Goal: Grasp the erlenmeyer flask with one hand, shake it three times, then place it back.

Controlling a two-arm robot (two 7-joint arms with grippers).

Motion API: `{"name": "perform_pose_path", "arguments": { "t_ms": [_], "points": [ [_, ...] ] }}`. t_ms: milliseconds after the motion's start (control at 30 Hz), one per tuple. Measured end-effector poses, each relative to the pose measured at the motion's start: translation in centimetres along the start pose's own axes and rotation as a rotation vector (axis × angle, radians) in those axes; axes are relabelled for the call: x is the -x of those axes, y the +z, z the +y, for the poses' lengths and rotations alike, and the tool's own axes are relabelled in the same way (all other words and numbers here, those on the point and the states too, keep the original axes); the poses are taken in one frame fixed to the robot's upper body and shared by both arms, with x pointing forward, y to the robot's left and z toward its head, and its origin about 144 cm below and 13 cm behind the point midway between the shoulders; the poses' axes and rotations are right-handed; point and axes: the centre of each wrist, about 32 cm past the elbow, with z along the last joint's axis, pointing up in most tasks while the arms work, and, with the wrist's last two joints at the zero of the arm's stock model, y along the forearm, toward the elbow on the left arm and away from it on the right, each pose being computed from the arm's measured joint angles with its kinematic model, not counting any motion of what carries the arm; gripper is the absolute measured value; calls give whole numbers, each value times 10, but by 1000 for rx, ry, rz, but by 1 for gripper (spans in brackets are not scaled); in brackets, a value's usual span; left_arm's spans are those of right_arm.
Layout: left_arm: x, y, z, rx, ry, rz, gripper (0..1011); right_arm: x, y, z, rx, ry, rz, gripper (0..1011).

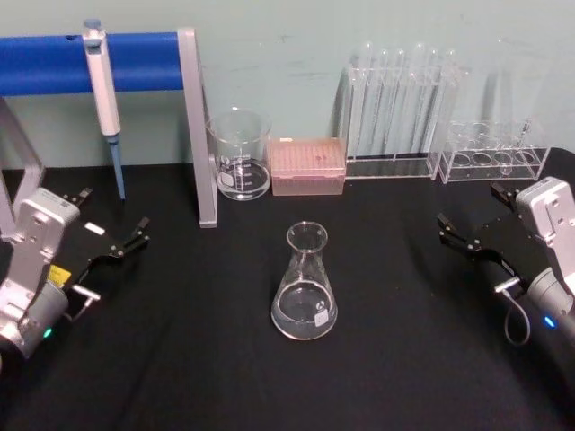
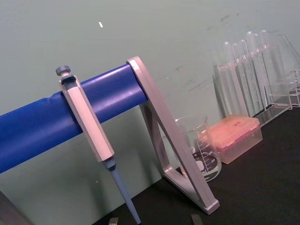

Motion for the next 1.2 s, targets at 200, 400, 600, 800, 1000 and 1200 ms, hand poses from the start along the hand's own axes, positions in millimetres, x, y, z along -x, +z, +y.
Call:
{"name": "perform_pose_path", "arguments": {
  "t_ms": [200,400,600,800,1000,1200],
  "points": [
    [0,0,0,0,0,0,1001,-4,1,-2,-4,16,18,1000],
    [0,0,0,0,0,0,1001,-9,2,-6,-7,34,57,1000],
    [0,0,0,0,0,0,1001,-15,5,-15,-13,54,106,1000],
    [0,0,0,0,0,0,1001,-20,12,-26,-28,97,148,1000],
    [0,0,0,0,0,0,1001,-20,19,-37,-51,174,165,1000],
    [0,0,0,0,0,0,1001,-16,26,-44,-77,273,180,1000]
  ]
}}
